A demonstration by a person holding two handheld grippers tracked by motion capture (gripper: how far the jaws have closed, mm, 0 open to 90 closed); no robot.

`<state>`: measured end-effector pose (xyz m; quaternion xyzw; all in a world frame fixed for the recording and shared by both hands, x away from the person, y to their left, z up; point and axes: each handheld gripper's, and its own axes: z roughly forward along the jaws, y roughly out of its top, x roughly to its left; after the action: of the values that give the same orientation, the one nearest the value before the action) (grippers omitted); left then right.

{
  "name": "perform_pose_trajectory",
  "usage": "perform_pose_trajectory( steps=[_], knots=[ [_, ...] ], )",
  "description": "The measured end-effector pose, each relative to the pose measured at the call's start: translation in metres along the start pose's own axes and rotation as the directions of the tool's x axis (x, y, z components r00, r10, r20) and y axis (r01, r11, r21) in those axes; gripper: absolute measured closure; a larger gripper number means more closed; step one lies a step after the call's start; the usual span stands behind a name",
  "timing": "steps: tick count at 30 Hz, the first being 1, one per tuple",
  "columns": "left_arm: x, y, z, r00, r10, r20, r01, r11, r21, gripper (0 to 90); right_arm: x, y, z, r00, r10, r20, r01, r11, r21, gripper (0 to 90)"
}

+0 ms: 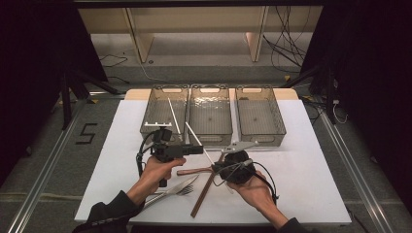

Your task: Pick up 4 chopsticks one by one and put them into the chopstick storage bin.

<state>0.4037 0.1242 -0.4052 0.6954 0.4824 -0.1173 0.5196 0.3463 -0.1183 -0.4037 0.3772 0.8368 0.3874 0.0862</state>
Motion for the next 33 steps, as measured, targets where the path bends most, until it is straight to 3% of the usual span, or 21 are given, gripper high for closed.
perform_pose_trajectory(
  steps=[25,31,33],
  knots=[
    [0.001,-0.006,0.008,0.9957,-0.030,0.088,0.028,0.9993,0.026,70.0,0.013,0.009,0.008,0.9995,-0.020,-0.027,0.018,0.999,-0.050,84.7],
    [0.001,-0.006,0.007,0.9934,-0.037,0.108,0.035,0.9991,0.022,78.9,0.014,0.009,0.008,0.9992,-0.023,-0.033,0.021,0.998,-0.061,84.6],
    [0.003,-0.006,0.007,0.9893,-0.058,0.134,0.055,0.9982,0.023,80.2,0.013,0.009,0.007,0.9991,-0.022,-0.037,0.020,0.998,-0.063,84.5]
  ],
)
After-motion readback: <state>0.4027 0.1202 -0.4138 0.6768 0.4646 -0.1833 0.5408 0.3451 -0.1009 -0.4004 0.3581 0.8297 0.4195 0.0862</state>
